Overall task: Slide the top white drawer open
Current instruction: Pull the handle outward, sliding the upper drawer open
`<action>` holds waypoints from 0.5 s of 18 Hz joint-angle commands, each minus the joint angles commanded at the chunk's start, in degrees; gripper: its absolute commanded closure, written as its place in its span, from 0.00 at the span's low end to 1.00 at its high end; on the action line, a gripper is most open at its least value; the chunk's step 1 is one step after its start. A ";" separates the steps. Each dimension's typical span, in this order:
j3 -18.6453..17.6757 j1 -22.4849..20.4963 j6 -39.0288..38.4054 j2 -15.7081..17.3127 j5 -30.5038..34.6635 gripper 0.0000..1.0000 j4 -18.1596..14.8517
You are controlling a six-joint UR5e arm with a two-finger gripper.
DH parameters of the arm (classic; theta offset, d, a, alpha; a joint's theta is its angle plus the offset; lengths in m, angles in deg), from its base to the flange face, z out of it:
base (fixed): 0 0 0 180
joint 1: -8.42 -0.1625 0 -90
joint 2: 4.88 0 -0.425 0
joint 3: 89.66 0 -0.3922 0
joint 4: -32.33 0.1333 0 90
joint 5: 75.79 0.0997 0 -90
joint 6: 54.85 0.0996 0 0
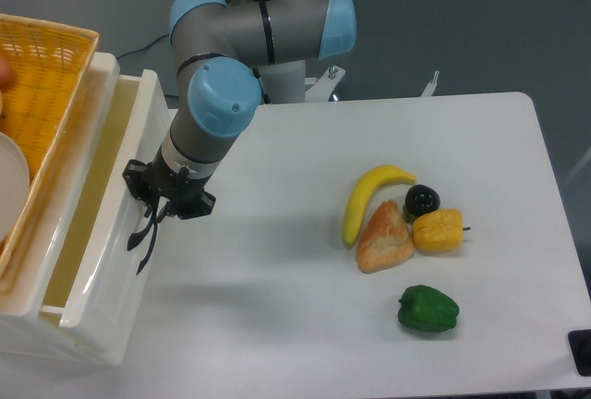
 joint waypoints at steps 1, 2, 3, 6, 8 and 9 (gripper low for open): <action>0.00 0.00 0.00 0.00 0.00 0.78 0.00; 0.00 -0.17 0.00 0.00 0.00 0.78 0.00; 0.00 -0.35 0.09 0.00 0.00 0.78 0.00; 0.09 -0.79 0.09 0.00 0.00 0.78 0.00; 0.09 -0.88 0.09 0.00 0.00 0.78 0.00; 0.09 -0.88 0.09 0.00 0.00 0.78 -0.09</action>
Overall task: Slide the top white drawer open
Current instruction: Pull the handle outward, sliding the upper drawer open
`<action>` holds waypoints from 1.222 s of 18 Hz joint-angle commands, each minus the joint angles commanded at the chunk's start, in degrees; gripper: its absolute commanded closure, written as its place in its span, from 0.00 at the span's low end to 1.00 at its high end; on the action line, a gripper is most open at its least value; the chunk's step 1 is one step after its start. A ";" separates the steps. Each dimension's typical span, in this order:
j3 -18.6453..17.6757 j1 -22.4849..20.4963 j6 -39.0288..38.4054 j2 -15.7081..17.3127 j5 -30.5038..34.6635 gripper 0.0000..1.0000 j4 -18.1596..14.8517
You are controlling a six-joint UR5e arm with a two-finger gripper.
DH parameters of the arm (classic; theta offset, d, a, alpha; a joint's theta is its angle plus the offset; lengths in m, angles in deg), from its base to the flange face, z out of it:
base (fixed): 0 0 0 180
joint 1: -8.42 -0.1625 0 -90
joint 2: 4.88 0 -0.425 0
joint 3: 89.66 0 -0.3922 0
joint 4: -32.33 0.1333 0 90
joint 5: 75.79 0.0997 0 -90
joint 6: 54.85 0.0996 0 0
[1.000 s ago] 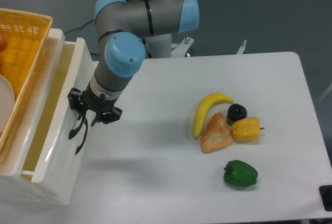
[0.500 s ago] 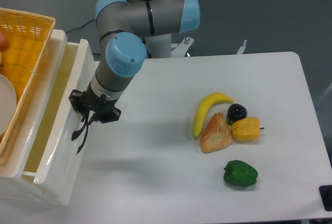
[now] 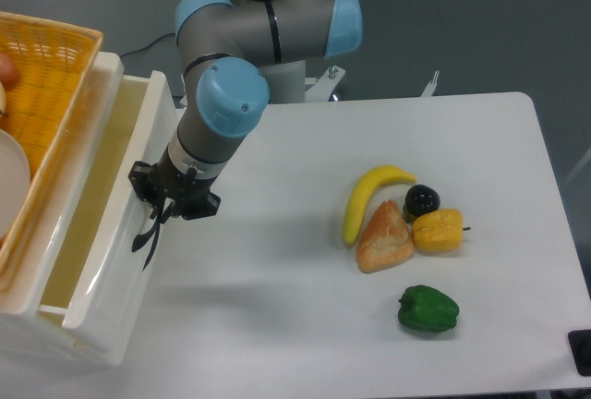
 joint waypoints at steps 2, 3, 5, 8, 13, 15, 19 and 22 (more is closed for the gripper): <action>0.00 -0.44 0.00 0.09 0.00 0.78 0.00; 0.00 -0.53 0.00 0.09 0.00 0.78 0.00; 0.00 -0.70 0.09 0.09 0.00 0.78 0.09; 0.09 -1.23 0.09 0.09 0.00 0.78 0.00; 0.09 -2.63 0.97 -0.09 0.00 0.78 0.00; 0.09 -3.51 0.97 -0.09 0.00 0.78 0.00; 0.09 -5.01 1.93 -0.09 -0.44 0.78 0.00; 0.26 -6.15 2.46 -0.09 -0.44 0.78 -0.26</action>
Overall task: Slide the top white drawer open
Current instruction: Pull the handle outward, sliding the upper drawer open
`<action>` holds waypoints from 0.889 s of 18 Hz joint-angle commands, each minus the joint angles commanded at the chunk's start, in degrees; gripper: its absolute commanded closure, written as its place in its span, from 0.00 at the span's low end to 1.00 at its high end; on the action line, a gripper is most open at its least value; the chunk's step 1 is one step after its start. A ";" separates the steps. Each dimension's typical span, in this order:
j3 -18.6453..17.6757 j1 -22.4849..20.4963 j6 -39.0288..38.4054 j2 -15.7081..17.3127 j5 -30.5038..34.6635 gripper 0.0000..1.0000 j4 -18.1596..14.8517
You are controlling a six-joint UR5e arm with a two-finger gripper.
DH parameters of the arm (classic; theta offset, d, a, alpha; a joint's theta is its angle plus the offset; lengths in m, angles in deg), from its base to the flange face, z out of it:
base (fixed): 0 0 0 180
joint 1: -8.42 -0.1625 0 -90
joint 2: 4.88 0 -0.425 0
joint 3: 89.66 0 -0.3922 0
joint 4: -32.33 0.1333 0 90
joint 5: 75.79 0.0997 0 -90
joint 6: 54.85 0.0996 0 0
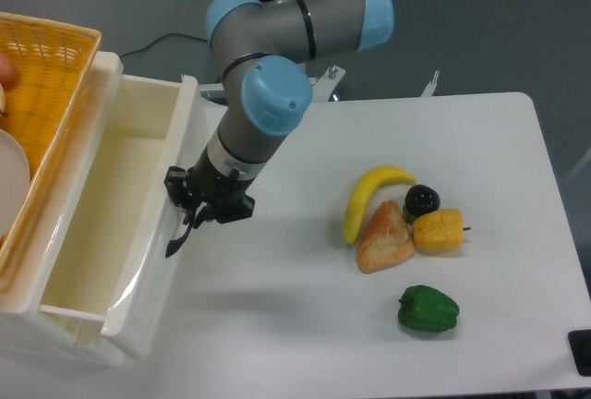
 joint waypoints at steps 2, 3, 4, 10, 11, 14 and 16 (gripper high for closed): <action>0.09 -0.53 0.00 -0.09 0.00 0.78 0.00; 0.17 -0.97 0.00 -0.17 0.00 0.78 0.00; 0.26 -1.14 0.00 -0.26 0.09 0.78 0.09; 0.53 -2.73 0.97 -0.35 0.09 0.78 -0.18; 0.61 -3.16 0.97 -0.35 0.09 0.78 -0.18; 0.79 -3.87 0.97 -0.35 0.09 0.78 -0.18; 0.79 -4.22 0.97 -0.44 0.09 0.78 -0.18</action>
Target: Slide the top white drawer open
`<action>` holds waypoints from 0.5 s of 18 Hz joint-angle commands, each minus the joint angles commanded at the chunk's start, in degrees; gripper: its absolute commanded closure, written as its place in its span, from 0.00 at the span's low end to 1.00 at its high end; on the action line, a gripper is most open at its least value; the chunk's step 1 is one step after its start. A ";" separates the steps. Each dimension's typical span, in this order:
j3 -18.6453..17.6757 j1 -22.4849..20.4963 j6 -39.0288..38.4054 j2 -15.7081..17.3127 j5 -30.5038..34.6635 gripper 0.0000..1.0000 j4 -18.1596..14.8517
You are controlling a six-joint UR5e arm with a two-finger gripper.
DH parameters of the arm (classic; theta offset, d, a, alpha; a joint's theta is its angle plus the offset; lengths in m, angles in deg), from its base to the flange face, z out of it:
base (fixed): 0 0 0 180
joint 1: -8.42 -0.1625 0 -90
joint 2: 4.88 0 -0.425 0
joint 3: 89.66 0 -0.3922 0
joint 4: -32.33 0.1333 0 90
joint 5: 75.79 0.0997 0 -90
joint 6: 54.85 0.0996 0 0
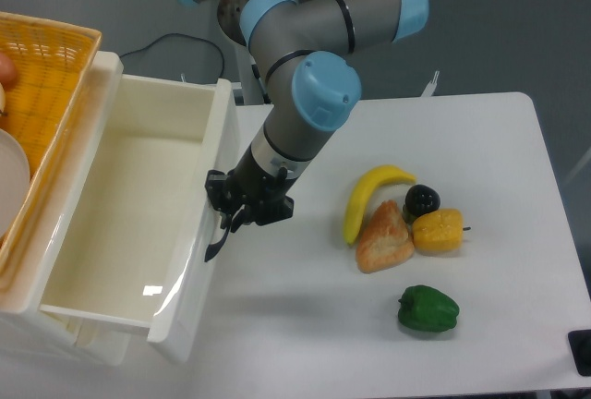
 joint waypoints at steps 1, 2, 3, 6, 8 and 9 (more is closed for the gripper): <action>0.00 -0.09 0.00 -0.09 0.09 0.78 0.09; 0.00 -0.61 0.00 -0.09 0.17 0.78 0.09; 0.00 -0.79 0.00 -0.09 0.18 0.78 0.09; 0.35 -1.40 0.09 -0.53 0.18 0.78 0.09; 0.44 -1.49 0.09 -0.79 0.26 0.78 0.09; 0.53 -1.50 0.09 -0.79 0.26 0.78 0.09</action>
